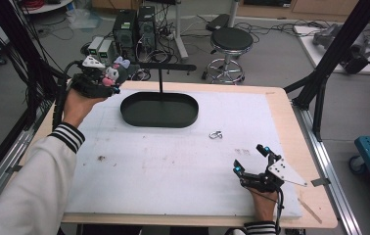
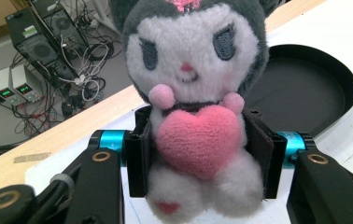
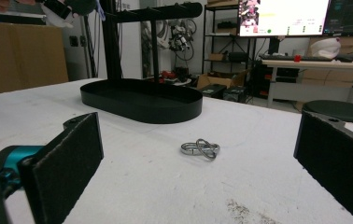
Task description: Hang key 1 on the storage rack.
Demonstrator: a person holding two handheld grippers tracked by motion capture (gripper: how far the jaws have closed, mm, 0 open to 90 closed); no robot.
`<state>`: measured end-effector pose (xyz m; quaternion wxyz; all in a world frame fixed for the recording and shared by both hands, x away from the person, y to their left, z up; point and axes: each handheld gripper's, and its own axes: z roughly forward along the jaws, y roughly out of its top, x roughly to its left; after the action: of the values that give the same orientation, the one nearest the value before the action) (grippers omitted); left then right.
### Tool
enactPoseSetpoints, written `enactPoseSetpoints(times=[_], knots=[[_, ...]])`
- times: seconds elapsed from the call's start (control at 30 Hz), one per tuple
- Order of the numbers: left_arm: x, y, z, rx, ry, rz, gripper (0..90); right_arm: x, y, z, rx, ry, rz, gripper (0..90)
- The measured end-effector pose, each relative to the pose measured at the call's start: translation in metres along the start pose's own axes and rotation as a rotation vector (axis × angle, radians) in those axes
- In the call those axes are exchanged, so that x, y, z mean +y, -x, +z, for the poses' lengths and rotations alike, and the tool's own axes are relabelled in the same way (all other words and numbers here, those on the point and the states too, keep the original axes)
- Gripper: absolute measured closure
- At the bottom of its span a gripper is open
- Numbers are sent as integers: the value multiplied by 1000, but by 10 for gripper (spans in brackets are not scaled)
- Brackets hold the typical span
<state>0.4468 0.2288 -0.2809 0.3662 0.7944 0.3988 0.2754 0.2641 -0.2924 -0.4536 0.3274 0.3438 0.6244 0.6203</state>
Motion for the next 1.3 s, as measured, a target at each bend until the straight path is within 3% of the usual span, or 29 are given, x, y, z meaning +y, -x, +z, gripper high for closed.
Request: enactPoseSetpoints(times=[0.5,1.03,1.3], knots=[[10,-2,8,5,10,0,508,0,0,0,0,-1,0,5],[9,-11,21,5,8,-38,508,0,1,0,-1,2,-5,5],[20,-12,23,20,7,-16,508,0,0,0,0,-1,-1,5]])
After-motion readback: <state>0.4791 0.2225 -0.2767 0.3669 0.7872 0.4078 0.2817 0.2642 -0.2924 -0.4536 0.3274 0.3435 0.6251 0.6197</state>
